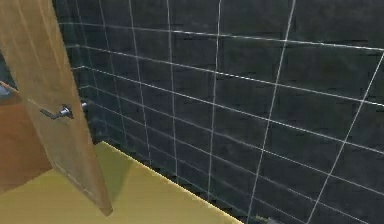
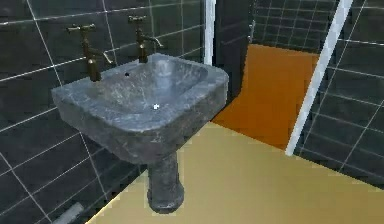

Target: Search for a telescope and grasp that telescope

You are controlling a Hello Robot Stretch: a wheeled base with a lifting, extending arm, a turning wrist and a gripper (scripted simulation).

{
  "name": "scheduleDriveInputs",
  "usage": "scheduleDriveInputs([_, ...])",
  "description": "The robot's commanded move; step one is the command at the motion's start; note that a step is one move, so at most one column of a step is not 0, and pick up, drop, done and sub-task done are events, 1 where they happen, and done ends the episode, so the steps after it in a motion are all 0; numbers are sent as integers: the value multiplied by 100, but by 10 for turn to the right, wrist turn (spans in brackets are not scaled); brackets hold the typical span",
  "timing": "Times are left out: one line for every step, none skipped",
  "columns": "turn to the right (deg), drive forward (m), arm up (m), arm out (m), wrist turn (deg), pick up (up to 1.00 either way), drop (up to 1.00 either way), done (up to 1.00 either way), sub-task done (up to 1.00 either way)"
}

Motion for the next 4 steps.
scheduleDriveInputs([450,0,0,0,0,0,0,0,0])
scheduleDriveInputs([270,0,0,0,0,0,0,0,0])
scheduleDriveInputs([0,30,0,0,0,0,0,0,0])
scheduleDriveInputs([-450,0,0,0,0,0,0,0,0])
